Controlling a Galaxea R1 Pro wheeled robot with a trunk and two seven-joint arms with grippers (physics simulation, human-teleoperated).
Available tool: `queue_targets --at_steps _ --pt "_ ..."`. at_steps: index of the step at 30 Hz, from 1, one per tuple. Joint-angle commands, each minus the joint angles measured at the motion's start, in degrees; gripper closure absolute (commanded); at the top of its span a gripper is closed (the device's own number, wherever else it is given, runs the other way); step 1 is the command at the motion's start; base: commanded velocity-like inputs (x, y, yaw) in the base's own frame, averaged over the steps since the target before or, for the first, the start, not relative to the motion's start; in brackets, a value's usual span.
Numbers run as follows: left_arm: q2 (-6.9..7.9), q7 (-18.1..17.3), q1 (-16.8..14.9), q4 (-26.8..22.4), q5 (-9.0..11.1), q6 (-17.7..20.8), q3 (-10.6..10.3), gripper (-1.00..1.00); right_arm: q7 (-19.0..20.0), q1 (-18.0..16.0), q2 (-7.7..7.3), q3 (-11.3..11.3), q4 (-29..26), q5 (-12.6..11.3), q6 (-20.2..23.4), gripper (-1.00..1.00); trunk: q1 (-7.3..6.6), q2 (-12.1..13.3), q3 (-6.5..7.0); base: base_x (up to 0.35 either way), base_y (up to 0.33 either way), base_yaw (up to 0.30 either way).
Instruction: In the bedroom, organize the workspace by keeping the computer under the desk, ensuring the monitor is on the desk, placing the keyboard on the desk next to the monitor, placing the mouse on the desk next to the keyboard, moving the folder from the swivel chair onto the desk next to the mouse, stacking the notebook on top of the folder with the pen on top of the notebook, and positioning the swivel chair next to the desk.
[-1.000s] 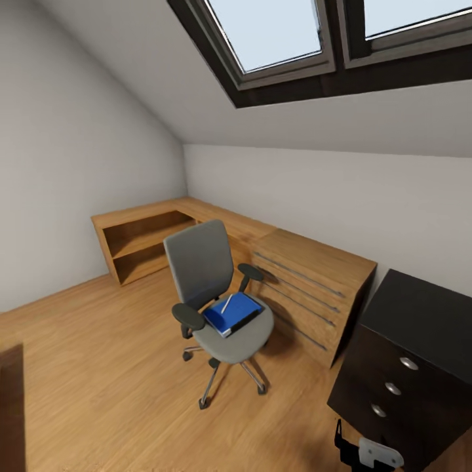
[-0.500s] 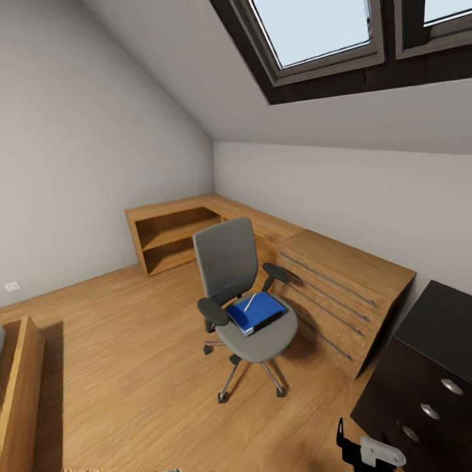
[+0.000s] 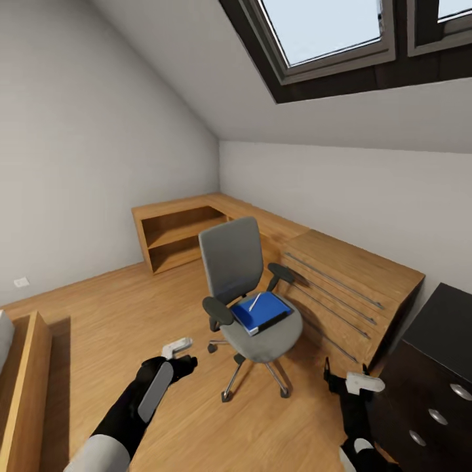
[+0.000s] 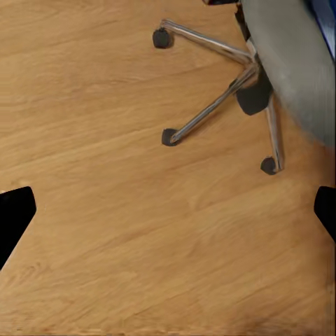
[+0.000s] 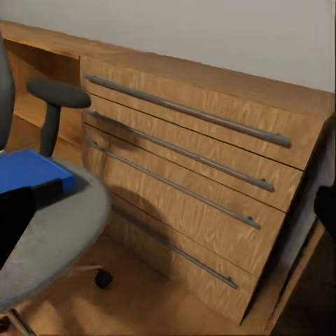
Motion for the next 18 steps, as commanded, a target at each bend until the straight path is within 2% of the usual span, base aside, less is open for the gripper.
queue_targets --at_steps 1,2,3,6,7,9,10,11,14,18 --pt "0.04 0.5 -1.1 -0.2 1.9 1.6 0.0 -1.0 -0.3 -0.7 0.76 -0.3 -1.5 0.3 0.3 -1.0 0.0 0.0 -0.08 0.0 0.0 0.0" --pt "0.2 0.4 -2.1 0.2 3.1 2.8 0.2 -1.0 -0.3 -2.0 1.86 -0.4 -2.7 0.2 0.8 -1.0 0.0 0.0 -0.08 0.0 0.0 0.0" --pt "0.69 0.1 -2.7 2.8 3.7 3.5 0.2 -1.0 -0.2 -4.0 2.81 -0.5 -2.4 -0.1 1.8 -1.0 0.0 0.0 -0.08 0.0 0.0 0.0" --pt "1.54 0.1 -2.9 4.3 3.8 3.1 0.3 -1.0 -0.2 -4.8 3.13 -0.6 -1.4 -0.3 2.1 -1.0 0.0 0.0 -0.08 0.0 0.0 0.0" --pt "3.92 0.0 -3.0 4.9 3.9 -0.7 0.2 -1.0 0.1 -8.2 3.66 -0.5 -0.6 -0.5 9.6 -1.0 0.0 0.0 -0.08 0.216 0.0 0.0" --pt "4.12 0.0 -3.0 5.1 3.7 -1.8 0.1 -1.0 0.2 -12.9 4.38 -0.6 -0.5 -0.9 19.9 -1.0 0.0 0.0 -0.08 0.266 0.0 0.0" --pt "4.22 0.1 -3.1 5.1 3.5 -2.1 0.0 -1.0 0.2 -15.5 4.6 -0.6 -0.4 -2.0 25.8 -1.0 0.0 0.0 -0.08 0.294 0.0 0.0" --pt "4.44 0.2 -3.1 5.2 3.0 -3.4 0.0 -1.0 0.5 -22.8 5.57 -0.6 0.0 -9.5 50.5 -1.0 0.0 0.0 -0.08 0.32 0.0 0.0" --pt "4.4 0.2 -3.1 5.3 3.0 -6.3 0.0 -1.0 0.6 -23.1 6.28 -0.6 2.2 -10.0 50.4 -1.0 0.0 0.0 -0.08 0.321 0.0 0.0" --pt "4.45 0.0 -3.1 5.2 3.0 -12.3 -0.3 -1.0 0.4 -23.3 7.59 -0.5 3.6 -10.3 49.4 -1.0 0.0 0.0 -0.08 0.321 0.0 0.0"
